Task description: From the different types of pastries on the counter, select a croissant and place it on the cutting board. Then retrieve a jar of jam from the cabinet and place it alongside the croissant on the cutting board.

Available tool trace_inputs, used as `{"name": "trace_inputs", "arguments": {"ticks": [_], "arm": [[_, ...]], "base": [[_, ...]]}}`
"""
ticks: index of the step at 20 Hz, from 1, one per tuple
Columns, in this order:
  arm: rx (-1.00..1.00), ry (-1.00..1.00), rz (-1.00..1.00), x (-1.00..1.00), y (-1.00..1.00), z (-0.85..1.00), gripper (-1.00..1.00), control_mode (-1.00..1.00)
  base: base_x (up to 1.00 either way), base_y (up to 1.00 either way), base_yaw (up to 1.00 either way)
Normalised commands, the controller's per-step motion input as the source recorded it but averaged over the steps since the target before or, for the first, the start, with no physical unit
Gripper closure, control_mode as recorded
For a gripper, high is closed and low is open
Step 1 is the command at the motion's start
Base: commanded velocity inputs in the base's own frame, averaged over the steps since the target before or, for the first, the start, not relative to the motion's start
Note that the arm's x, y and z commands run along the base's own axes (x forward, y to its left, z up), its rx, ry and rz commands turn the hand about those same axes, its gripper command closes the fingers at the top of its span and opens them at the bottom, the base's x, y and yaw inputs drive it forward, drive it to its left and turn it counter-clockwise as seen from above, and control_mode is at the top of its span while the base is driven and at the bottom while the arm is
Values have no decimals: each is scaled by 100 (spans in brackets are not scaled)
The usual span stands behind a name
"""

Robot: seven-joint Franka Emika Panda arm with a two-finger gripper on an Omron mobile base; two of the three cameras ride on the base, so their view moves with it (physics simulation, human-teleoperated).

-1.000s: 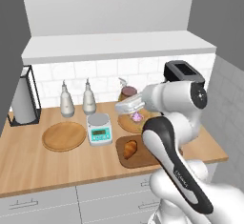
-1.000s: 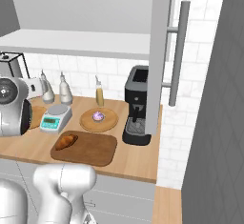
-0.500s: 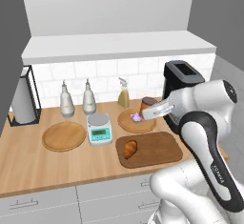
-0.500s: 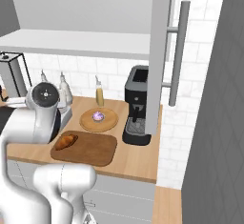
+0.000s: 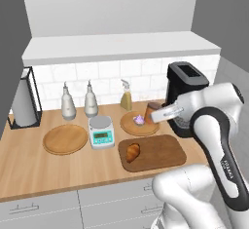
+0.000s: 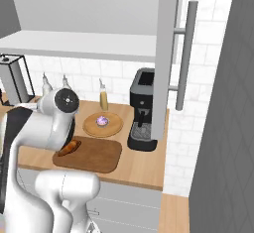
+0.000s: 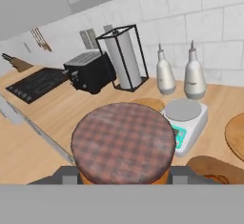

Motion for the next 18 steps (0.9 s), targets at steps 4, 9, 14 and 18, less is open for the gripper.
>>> {"name": "trace_inputs", "arguments": {"ticks": [4, 9, 14, 18], "arm": [[18, 0, 10, 0, 8, -81, 100, -100], [20, -2, 12, 0, 2, -73, 100, -100], [21, -4, 13, 0, 0, -64, 100, -100], [16, -7, 13, 0, 0, -39, 100, -100]], "base": [[0, 0, 0], [0, 0, 0], [0, 0, 0], [0, 0, 0]]}}
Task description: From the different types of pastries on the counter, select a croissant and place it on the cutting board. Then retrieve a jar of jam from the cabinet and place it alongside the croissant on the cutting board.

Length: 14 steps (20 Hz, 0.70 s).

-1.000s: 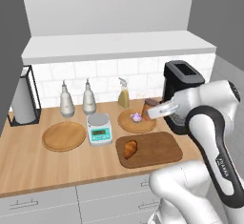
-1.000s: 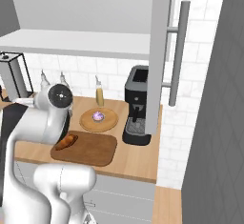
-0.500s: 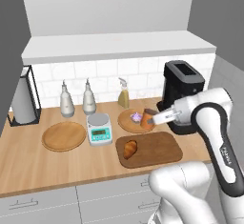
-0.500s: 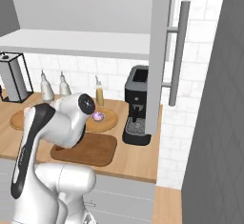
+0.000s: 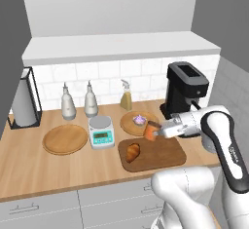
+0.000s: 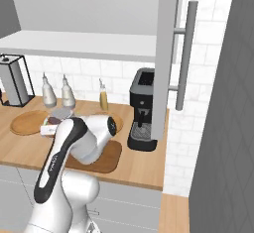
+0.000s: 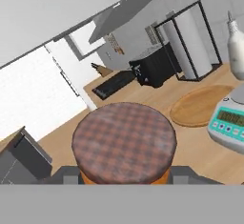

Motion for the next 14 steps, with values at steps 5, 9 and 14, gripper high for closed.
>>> {"name": "trace_inputs", "arguments": {"ticks": [5, 9, 14], "arm": [[8, -10, 14, 0, -7, -14, 100, -100], [1, -22, 2, 0, -29, 27, 100, -100], [0, -34, 2, -4, -64, 37, 100, -100]], "base": [[0, 0, 0], [0, 0, 0], [0, 0, 0]]}}
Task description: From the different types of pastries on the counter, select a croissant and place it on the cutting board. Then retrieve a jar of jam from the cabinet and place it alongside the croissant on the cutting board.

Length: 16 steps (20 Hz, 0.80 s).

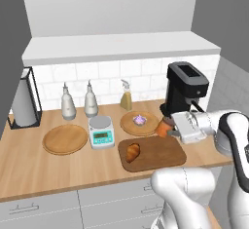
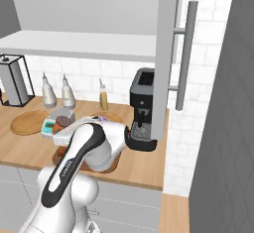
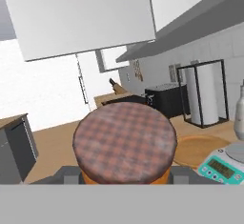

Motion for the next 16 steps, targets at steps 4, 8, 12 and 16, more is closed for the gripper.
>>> {"name": "trace_inputs", "arguments": {"ticks": [4, 8, 12, 16], "arm": [[-7, -14, 4, -22, -57, -40, 100, -100], [-13, -7, 10, -3, -7, -66, 100, -100], [-1, -1, 3, 1, -3, -18, 100, -100], [0, 0, 0, 4, -2, -3, 100, -100]], "base": [[0, 0, 0], [0, 0, 0], [0, 0, 0], [0, 0, 0]]}}
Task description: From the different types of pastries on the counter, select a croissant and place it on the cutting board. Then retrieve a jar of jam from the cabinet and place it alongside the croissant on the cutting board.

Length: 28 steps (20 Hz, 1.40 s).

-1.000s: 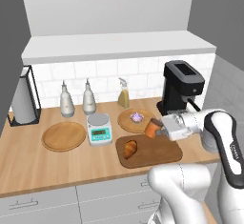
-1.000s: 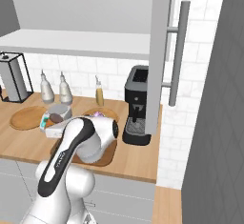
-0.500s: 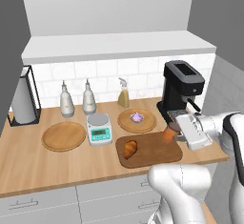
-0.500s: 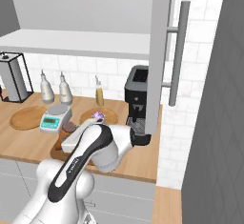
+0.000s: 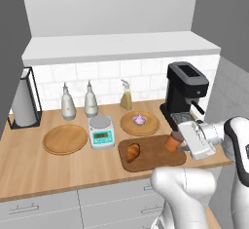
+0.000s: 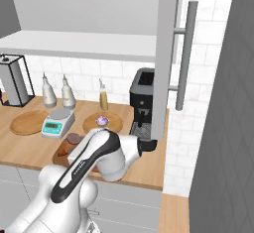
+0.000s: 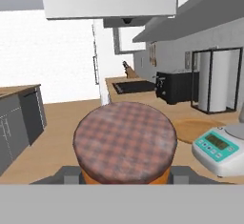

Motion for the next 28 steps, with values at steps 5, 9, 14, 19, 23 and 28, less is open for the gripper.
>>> {"name": "trace_inputs", "arguments": {"ticks": [5, 9, 14, 19, 23, 28], "arm": [[-5, 0, 0, 32, -8, -19, 100, -100], [-14, 0, 0, 40, -18, -30, 100, -100], [-12, 0, 0, 58, -4, -20, 100, -100], [-3, 0, 0, 47, 0, -40, 100, -100], [-1, 0, 0, 31, -2, -43, 100, -100], [0, 0, 0, 20, -1, -24, 100, -100]], "base": [[0, 0, 0], [0, 0, 0], [0, 0, 0], [0, 0, 0], [0, 0, 0], [0, 0, 0]]}}
